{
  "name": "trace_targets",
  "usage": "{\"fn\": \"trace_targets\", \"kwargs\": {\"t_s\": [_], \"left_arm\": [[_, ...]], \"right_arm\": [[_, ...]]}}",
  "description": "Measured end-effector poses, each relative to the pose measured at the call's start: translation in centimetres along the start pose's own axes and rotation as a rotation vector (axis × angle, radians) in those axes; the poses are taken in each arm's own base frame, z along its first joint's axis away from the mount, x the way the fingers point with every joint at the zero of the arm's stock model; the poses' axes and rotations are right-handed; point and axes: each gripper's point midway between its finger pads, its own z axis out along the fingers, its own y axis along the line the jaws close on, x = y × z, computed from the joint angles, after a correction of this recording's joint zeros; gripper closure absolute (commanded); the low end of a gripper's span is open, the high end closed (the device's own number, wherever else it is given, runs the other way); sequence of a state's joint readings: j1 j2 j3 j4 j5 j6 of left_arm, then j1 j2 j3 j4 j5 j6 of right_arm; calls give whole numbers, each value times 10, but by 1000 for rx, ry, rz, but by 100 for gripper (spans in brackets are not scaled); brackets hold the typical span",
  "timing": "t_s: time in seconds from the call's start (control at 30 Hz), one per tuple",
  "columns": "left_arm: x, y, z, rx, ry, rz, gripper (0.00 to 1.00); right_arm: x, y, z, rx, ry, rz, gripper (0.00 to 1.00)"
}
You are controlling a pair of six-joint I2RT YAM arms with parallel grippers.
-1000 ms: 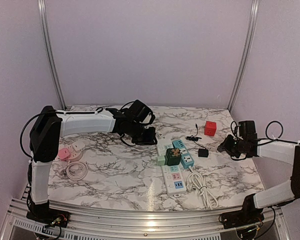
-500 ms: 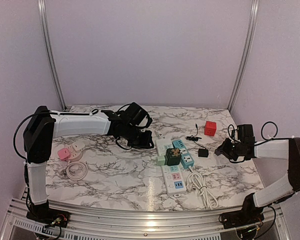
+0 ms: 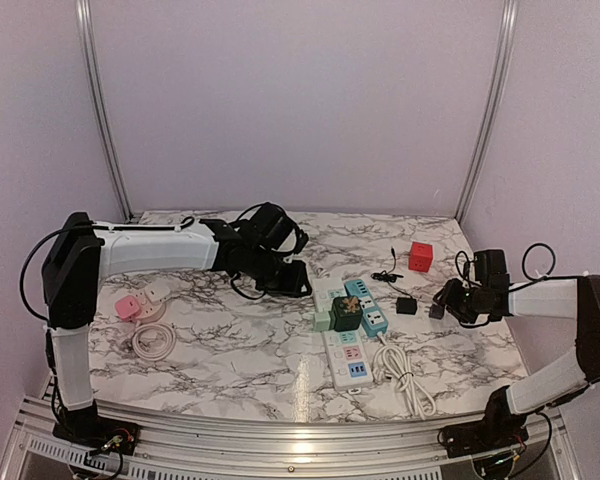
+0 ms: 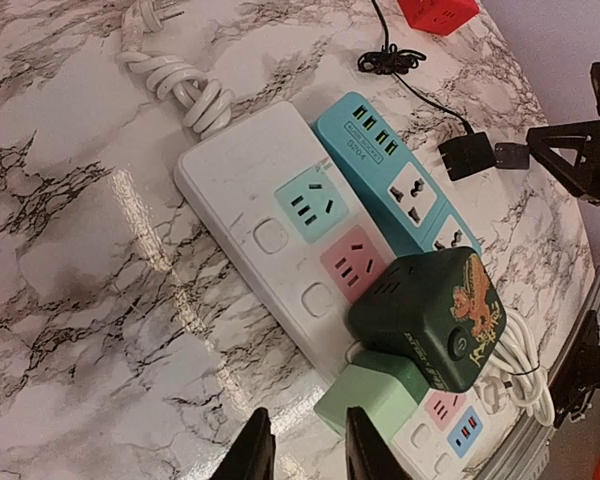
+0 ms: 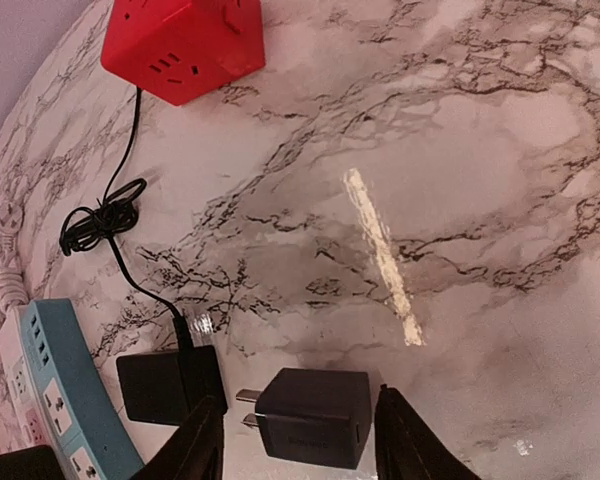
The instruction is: Pull the plug off the socket
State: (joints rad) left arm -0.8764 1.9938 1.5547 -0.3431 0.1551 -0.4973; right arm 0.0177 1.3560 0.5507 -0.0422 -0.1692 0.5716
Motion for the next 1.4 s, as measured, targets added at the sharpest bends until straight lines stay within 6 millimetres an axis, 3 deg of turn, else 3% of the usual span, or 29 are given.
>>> {"fn": "trace_targets", "kwargs": {"t_s": [0.23, 0.43, 0.67, 0.8, 0.9, 1.07, 1.3, 1.4], "left_arm": [[4, -9, 1, 11, 5, 27, 71], [0, -24, -3, 23, -13, 80, 63], [-20, -56, -9, 37, -65, 195, 52], [-20, -60, -1, 20, -62, 225, 51], [-14, -53, 4, -10, -41, 221, 51], [-4, -41, 5, -47, -24, 191, 52], [59, 3, -14, -121, 76, 132, 52], [72, 15, -29, -142, 75, 111, 52]], "right_arm": [[4, -7, -4, 37, 10, -17, 44], [2, 5, -12, 34, 25, -75, 45], [11, 71, -17, -64, 51, -251, 47], [24, 109, -14, -130, 87, -352, 51], [33, 127, -9, -148, 117, -407, 57], [61, 153, 4, -147, 175, -510, 59], [118, 161, 13, -115, 293, -631, 61], [139, 167, 13, -102, 327, -674, 61]]}}
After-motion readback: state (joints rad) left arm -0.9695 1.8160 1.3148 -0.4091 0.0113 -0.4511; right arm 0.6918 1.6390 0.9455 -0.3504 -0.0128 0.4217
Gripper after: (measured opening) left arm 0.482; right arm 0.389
